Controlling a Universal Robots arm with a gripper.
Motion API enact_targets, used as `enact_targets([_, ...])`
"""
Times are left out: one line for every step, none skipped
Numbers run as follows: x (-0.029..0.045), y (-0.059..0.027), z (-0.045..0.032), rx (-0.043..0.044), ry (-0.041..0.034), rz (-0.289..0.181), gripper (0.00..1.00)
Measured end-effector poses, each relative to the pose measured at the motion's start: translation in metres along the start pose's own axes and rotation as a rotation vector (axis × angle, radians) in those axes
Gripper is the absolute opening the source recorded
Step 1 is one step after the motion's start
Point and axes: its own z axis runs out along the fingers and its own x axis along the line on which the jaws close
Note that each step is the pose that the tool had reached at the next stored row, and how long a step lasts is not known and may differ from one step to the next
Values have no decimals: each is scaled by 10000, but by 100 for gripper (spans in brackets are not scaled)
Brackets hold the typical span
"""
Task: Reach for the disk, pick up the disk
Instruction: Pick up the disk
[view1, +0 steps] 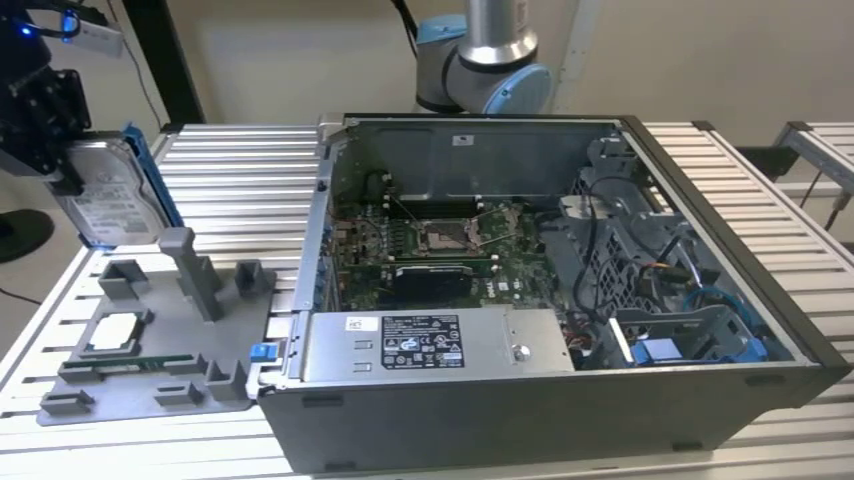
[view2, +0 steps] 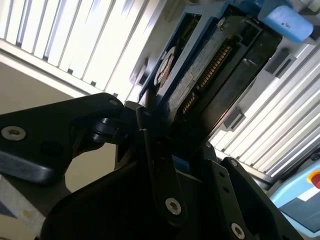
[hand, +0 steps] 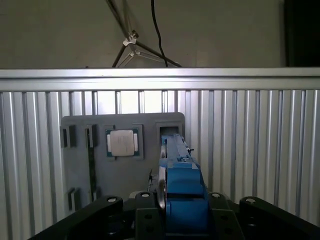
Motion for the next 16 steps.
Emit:
enact_targets([0, 0, -14, 0, 0, 0, 0])
enact_targets([-1, 0, -27, 0, -1, 0, 0])
enact_targets([-1, 0, -43, 2, -1, 0, 0])
enact_targets([-1, 0, -60, 1, 0, 0, 0])
enact_targets([-2, 0, -77, 1, -1, 0, 0])
enact_targets([-2, 0, -93, 1, 0, 0, 0])
enact_targets([-2, 0, -113, 0, 0, 0, 0])
enact_targets([-3, 0, -133, 0, 0, 1, 0])
enact_targets([-3, 0, -150, 1, 0, 0, 0])
enact_targets([-3, 0, -166, 1, 0, 0, 0])
enact_targets([-4, 0, -186, 1, -1, 1, 0])
enact_targets([-4, 0, -203, 1, 0, 1, 0])
enact_targets([-4, -1, -219, 1, 0, 1, 0])
enact_targets([-5, -1, -234, 1, 0, 1, 0])
enact_targets([-5, -1, -252, 1, 0, 1, 0])
enact_targets([-5, -1, -269, 2, 0, 0, 0])
